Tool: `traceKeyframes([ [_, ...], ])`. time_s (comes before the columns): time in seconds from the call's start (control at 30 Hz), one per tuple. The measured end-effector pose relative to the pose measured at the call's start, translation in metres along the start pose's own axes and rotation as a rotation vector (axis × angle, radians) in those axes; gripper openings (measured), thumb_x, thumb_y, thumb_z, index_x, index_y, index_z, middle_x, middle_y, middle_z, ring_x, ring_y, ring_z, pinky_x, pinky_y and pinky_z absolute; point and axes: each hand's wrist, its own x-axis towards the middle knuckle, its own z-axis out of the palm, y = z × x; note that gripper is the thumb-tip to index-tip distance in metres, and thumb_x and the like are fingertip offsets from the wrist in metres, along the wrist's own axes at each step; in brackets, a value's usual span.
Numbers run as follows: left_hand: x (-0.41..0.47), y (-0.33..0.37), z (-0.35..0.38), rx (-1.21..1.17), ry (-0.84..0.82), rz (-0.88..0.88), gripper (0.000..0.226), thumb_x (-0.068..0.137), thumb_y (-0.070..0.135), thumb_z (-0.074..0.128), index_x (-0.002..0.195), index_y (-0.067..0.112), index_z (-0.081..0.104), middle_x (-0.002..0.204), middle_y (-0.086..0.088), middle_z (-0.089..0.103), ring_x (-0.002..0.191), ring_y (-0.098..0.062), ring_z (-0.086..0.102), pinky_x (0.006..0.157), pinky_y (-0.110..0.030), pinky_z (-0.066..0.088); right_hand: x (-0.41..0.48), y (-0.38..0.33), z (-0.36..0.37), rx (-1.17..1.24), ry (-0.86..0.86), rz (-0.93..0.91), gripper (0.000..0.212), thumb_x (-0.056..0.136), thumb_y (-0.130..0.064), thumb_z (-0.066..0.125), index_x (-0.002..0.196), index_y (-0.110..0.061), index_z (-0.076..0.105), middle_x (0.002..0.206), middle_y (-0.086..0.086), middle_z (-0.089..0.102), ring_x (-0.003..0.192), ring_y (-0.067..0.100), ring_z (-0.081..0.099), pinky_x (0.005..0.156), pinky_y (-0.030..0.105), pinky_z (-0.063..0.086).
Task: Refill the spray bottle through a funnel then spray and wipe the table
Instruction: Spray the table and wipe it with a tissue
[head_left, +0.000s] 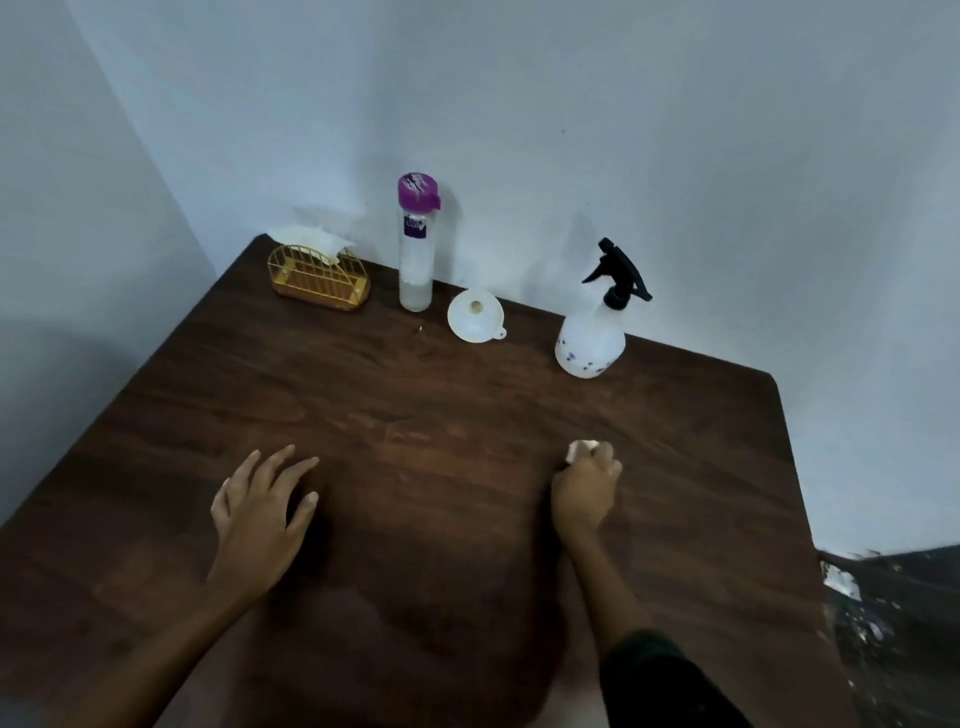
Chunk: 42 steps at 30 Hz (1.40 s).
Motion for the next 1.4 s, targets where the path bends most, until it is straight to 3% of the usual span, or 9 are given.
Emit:
traceKeyframes([
  [0.23,-0.005,-0.017,-0.009,-0.002,0.01,-0.083,0.04,0.093,0.029,0.054,0.132,0.032,0.05,0.15,0.006,0.035,0.145,-0.018,0.011,0.112,-0.048,0.01,-0.076,-0.12,0.029,0.282,-0.31,-0.492,0.023,0.088,-0.004,0.047,0.104,-0.006,0.063,0.109,0.011,0.052,0.103,0.03,0.048,0.085,0.042,0.047],
  [0.4,-0.006,-0.028,-0.021,-0.016,0.035,-0.125,0.04,0.091,0.027,0.058,0.13,0.034,0.051,0.148,0.008,0.038,0.144,-0.018,0.014,0.112,-0.047,0.013,-0.001,-0.115,0.019,0.259,0.02,-0.181,0.034,0.084,0.003,0.049,0.117,-0.001,0.06,0.116,0.016,0.051,0.104,0.031,0.046,0.086,0.038,0.048],
  [0.53,-0.01,-0.04,-0.033,-0.028,0.049,-0.174,0.042,0.09,0.027,0.058,0.13,0.036,0.05,0.146,0.011,0.039,0.143,-0.017,0.016,0.111,-0.045,0.013,0.044,-0.128,0.035,0.18,-0.059,-0.045,0.028,0.084,0.001,0.052,0.112,0.001,0.06,0.123,0.017,0.045,0.108,0.033,0.042,0.083,0.04,0.046],
  [0.77,-0.015,-0.075,-0.057,-0.043,0.067,-0.209,0.042,0.089,0.027,0.06,0.127,0.041,0.049,0.144,0.016,0.04,0.142,-0.014,0.018,0.11,-0.043,0.017,0.043,-0.233,0.086,0.088,-0.131,-0.185,0.03,0.086,-0.008,0.051,0.114,0.0,0.057,0.127,0.014,0.042,0.107,0.032,0.042,0.089,0.036,0.043],
  [0.9,-0.016,-0.097,-0.063,-0.064,0.074,-0.21,0.043,0.08,0.051,0.042,0.122,0.046,0.051,0.14,0.019,0.043,0.139,-0.011,0.021,0.107,-0.048,0.025,0.046,-0.263,0.098,0.08,-0.138,-0.184,0.033,0.087,-0.009,0.052,0.119,-0.001,0.055,0.127,0.014,0.043,0.105,0.03,0.043,0.092,0.034,0.039],
  [1.07,-0.007,-0.108,-0.066,-0.082,0.042,-0.212,0.04,0.082,0.045,0.042,0.121,0.049,0.048,0.14,0.018,0.045,0.139,-0.011,0.022,0.107,-0.047,0.024,0.022,-0.286,0.107,0.145,-0.243,-0.431,0.037,0.085,-0.001,0.053,0.122,-0.007,0.057,0.13,0.011,0.042,0.112,0.028,0.041,0.097,0.033,0.039],
  [1.2,0.008,-0.098,-0.065,-0.098,0.01,-0.204,0.039,0.094,0.029,0.051,0.13,0.042,0.045,0.145,0.018,0.037,0.142,-0.012,0.016,0.111,-0.041,0.017,-0.047,-0.289,0.112,0.253,-0.512,-0.732,0.033,0.087,-0.006,0.052,0.118,-0.013,0.06,0.12,0.007,0.051,0.105,0.018,0.044,0.097,0.031,0.041],
  [1.33,0.013,-0.09,-0.064,-0.134,0.025,-0.156,0.036,0.093,0.032,0.049,0.129,0.039,0.049,0.144,0.016,0.04,0.142,-0.013,0.017,0.111,-0.042,0.017,-0.115,-0.233,0.108,0.217,-0.735,-1.021,0.047,0.08,-0.034,0.031,0.097,-0.011,0.069,0.099,0.007,0.056,0.095,0.022,0.049,0.087,0.032,0.038],
  [1.4,0.013,-0.087,-0.062,-0.15,0.033,-0.143,0.035,0.093,0.026,0.053,0.126,0.037,0.052,0.143,0.015,0.042,0.142,-0.014,0.018,0.111,-0.043,0.017,-0.128,-0.193,0.094,0.212,-0.744,-1.08,0.042,0.077,-0.024,0.033,0.09,-0.012,0.071,0.093,0.005,0.056,0.09,0.021,0.048,0.079,0.028,0.037],
])
